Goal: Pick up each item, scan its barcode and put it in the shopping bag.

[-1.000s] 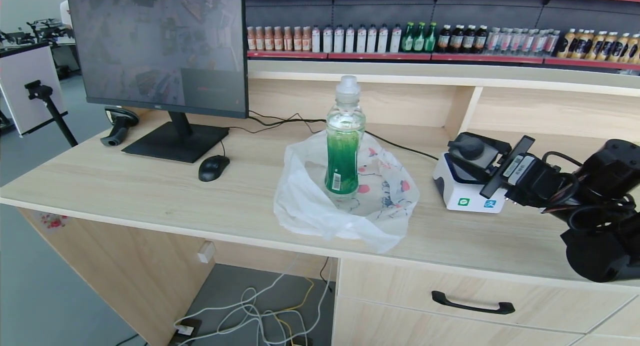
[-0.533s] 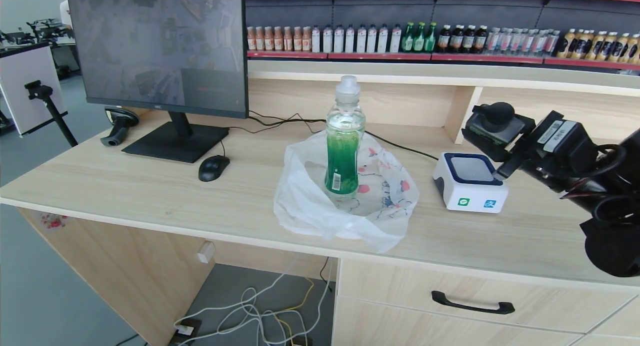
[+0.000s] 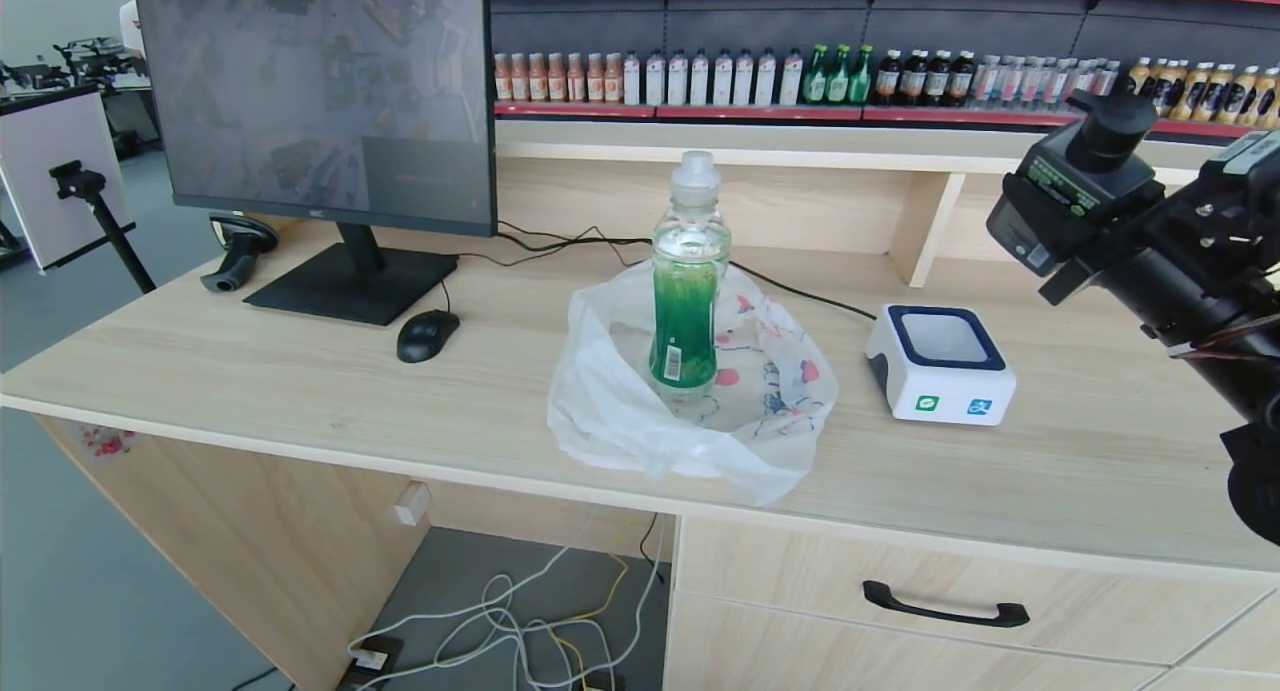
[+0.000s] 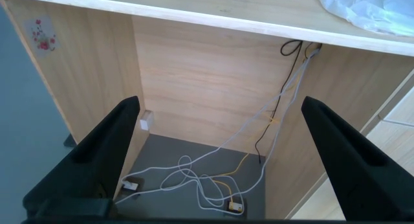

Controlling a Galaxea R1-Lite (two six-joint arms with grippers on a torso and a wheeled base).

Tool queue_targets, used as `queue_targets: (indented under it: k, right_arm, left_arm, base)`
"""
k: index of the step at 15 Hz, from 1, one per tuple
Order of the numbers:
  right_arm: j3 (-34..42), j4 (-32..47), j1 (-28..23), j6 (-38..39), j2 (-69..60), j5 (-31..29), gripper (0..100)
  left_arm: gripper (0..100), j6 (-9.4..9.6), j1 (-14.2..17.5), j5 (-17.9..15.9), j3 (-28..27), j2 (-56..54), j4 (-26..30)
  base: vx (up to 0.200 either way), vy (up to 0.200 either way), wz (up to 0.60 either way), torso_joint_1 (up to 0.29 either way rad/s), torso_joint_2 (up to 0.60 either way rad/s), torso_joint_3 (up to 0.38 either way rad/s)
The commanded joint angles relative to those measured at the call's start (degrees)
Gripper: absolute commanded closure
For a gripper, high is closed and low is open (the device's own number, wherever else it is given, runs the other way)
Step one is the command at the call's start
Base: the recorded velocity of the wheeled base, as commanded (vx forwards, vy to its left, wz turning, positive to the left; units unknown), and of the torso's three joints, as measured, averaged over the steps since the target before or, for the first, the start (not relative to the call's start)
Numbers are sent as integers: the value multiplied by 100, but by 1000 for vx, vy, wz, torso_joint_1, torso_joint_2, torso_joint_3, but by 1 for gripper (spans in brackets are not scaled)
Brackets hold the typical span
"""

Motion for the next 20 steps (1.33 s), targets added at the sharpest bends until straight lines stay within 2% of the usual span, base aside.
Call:
queue_targets:
  k: [1, 2, 4, 6, 8, 10, 12, 15, 20]
  right_arm:
    - [21, -8, 3, 241, -113, -214, 100]
    - [100, -8, 3, 425, -165, -408, 100]
    - [750, -8, 29, 970, -403, -926, 100]
    - [1181, -8, 47, 1163, -561, -1093, 100]
    - [1365, -8, 266, 1181, -710, -1242, 100]
    - [1401, -8, 794, 1242, -745, -1515, 100]
    - [1603, -8, 1048, 1480, -737, -2130, 100]
    - [1357, -8, 1075, 1489, -578, -2130, 100]
    - [1330, -8, 1154, 1471, -561, -2121, 100]
  left_arm:
    - [0, -6, 1, -1, 0, -2, -2]
    - [0, -6, 1, -1, 0, -2, -2]
    - [0, -6, 1, -1, 0, -2, -2]
    - [0, -6, 1, -1, 0, -2, -2]
    - [0, -6, 1, -1, 0, -2, -2]
    - [0, 2, 1, -1, 0, -2, -2]
    - [0, 2, 1, -1, 0, -2, -2]
    - [0, 2, 1, -1, 0, -2, -2]
    - [0, 2, 1, -1, 0, -2, -2]
  base:
    - [0, 0, 0, 0, 0, 0]
    - [0, 0, 0, 0, 0, 0]
    - [0, 0, 0, 0, 0, 0]
    - [0, 0, 0, 0, 0, 0]
    - [0, 0, 0, 0, 0, 0]
    - [0, 0, 0, 0, 0, 0]
    - [0, 0, 0, 0, 0, 0]
    - [0, 0, 0, 0, 0, 0]
    - [0, 0, 600, 0, 6, 2]
